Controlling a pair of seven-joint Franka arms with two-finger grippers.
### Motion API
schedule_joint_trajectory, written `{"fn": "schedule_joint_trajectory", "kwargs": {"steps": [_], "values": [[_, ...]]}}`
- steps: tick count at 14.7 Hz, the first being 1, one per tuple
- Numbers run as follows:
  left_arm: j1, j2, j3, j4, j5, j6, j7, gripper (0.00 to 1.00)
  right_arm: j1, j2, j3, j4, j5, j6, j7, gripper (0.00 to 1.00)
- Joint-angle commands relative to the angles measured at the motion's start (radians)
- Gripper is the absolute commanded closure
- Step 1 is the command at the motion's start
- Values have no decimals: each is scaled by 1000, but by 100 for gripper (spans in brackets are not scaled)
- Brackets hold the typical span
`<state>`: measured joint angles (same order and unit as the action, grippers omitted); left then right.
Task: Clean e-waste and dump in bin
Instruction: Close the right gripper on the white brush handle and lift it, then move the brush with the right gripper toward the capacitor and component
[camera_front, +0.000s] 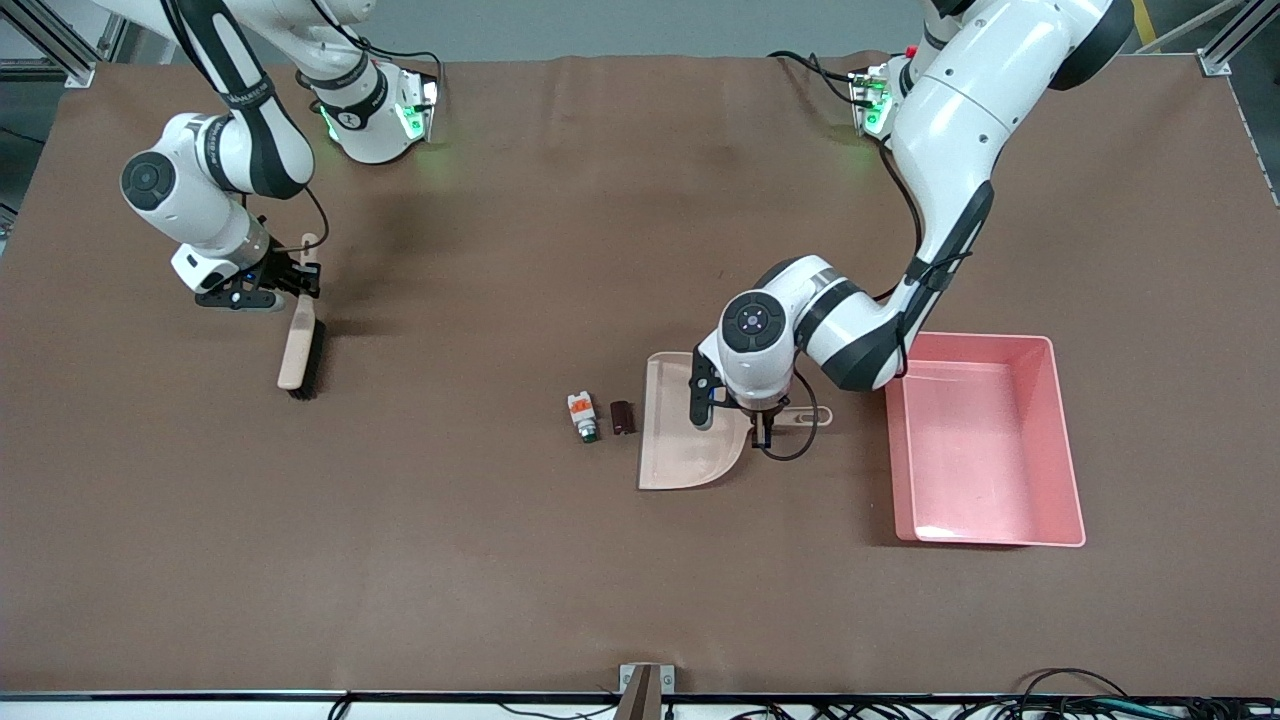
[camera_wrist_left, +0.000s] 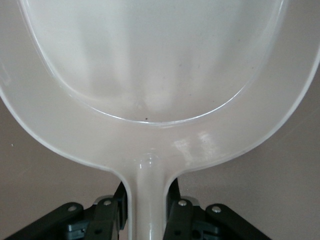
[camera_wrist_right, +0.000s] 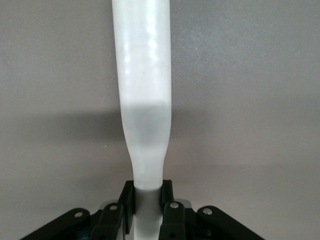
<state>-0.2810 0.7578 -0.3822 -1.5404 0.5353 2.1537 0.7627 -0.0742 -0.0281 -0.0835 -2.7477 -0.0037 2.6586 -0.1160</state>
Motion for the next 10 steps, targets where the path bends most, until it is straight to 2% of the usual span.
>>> {"fn": "schedule_joint_trajectory", "kwargs": {"steps": [1,3,4,6,10], "values": [[-1,0,0,16,17,-5,7,73,23,-6,4,22,57,-3,28,100],[-1,0,0,16,17,-5,7,73,126,1,-1,65,151,-5,53,100],[-1,0,0,16,17,-6,7,73,154,11,-1,85,163,-5,80,100],[-1,0,0,16,15,-5,1,73,192,37,1,132,165,-11,123,100],[-1,0,0,16,14,-6,-2,73,335,60,1,197,166,-78,266,100]]}}
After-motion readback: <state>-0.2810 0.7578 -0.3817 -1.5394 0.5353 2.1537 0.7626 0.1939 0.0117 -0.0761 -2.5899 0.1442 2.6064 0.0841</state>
